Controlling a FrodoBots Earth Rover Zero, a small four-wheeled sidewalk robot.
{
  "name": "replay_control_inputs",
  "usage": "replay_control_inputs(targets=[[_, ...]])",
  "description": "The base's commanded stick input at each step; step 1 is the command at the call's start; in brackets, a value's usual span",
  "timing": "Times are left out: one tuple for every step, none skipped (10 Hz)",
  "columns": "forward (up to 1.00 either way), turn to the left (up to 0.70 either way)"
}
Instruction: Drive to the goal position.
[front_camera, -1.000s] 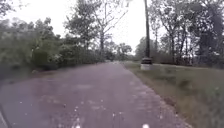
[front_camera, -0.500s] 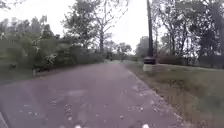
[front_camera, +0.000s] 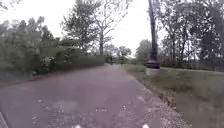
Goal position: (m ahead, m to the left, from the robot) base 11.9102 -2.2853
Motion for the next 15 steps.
replay_control_inputs(targets=[[1.0, 0.0], [1.0, 0.0], [1.0, 0.0], [1.0, 0.0], [1.0, 0.0], [1.0, 0.0], [1.0, 0.0], [1.0, 0.0], [1.0, 0.0], [1.0, 0.0], [1.0, 0.0], [1.0, 0.0], [1.0, 0.0], [1.0, 0.0], [1.0, 0.0]])
